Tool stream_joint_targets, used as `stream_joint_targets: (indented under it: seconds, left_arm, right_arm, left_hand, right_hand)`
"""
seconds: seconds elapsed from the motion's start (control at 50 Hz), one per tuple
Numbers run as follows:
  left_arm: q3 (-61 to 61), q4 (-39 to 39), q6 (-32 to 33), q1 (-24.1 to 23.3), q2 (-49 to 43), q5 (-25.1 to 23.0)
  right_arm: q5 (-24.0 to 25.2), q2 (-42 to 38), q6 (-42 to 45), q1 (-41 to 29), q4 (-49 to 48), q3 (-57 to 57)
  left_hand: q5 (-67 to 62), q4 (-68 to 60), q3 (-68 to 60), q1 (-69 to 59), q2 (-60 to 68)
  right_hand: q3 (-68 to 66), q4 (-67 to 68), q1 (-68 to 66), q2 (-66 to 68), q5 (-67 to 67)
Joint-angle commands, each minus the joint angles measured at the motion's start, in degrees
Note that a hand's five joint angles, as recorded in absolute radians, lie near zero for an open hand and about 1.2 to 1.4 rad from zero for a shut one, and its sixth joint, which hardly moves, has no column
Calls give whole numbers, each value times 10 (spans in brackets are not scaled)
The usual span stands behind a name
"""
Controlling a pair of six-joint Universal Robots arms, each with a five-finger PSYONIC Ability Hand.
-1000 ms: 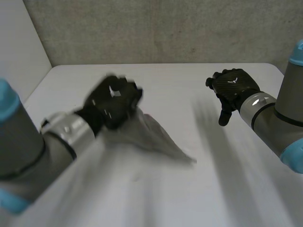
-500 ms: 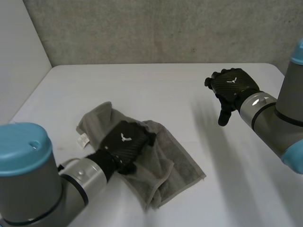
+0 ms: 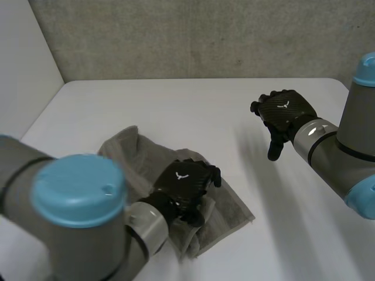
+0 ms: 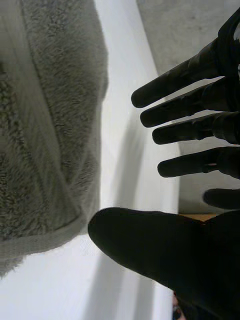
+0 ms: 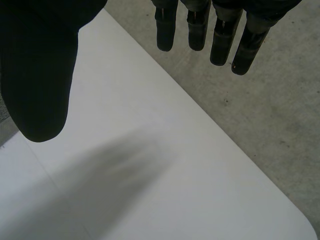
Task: Fold the laundry
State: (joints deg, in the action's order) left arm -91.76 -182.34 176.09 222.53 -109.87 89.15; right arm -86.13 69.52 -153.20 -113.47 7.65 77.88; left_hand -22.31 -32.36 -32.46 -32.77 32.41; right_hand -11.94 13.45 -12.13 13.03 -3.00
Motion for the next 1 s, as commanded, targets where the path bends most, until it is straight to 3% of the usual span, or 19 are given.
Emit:
stream_joint_targets:
  seconds: [0.02, 0.24, 0.48, 0.5, 0.52, 0.56, 0.62, 0.66, 0.8, 1.0]
  left_arm:
    - [72, 10, 7, -32, -81, 60]
    - [96, 25, 12, -44, -132, 101]
    - [91, 30, 27, -54, -139, 109]
    - [94, 30, 42, -54, -142, 113]
    - [94, 30, 43, -54, -142, 113]
    - [91, 10, 91, -48, -145, 141]
    - [89, -9, 109, -45, -140, 161]
    - [71, -37, 133, -30, -100, 187]
    - [31, -65, 186, -6, 3, 187]
    - [-30, -64, 257, 60, 142, 136]
  right_arm:
    - [1, -1, 1, 0, 0, 3]
    - [1, -5, 1, -1, 0, 8]
    - [0, -11, 1, -1, 1, 9]
    - [0, -11, 2, -1, 1, 10]
    - [0, -11, 2, -1, 1, 10]
    - [0, -11, 2, -1, 1, 10]
    - [0, -11, 1, -1, 1, 10]
    - [-1, -11, 1, -1, 1, 10]
    - [-4, -12, -6, -1, 0, 8]
    - [1, -10, -38, -9, 19, 5]
  left_hand:
    - [-38, -38, -37, -33, 37]
    - [-30, -29, -28, -25, 29]
    - [-38, -38, -37, -34, 37]
    - [-148, -148, -146, -143, 147]
    - [-149, -149, -148, -145, 148]
    - [-475, -475, -474, -471, 474]
    - [-477, -476, -475, -472, 476]
    - [-477, -476, -475, -472, 476]
    - [-477, -476, -475, -472, 476]
    - [-477, -476, -475, -472, 476]
  right_hand:
    - [19, -35, 21, -30, 30]
    - [19, -35, 21, -30, 30]
    - [19, -35, 21, -30, 30]
    - [19, -35, 21, -30, 30]
    - [19, -35, 21, -30, 30]
    - [19, -35, 21, -30, 30]
    - [19, -35, 21, -30, 30]
    - [19, -35, 21, -30, 30]
    - [19, -35, 21, -30, 30]
    - [19, -35, 21, -30, 30]
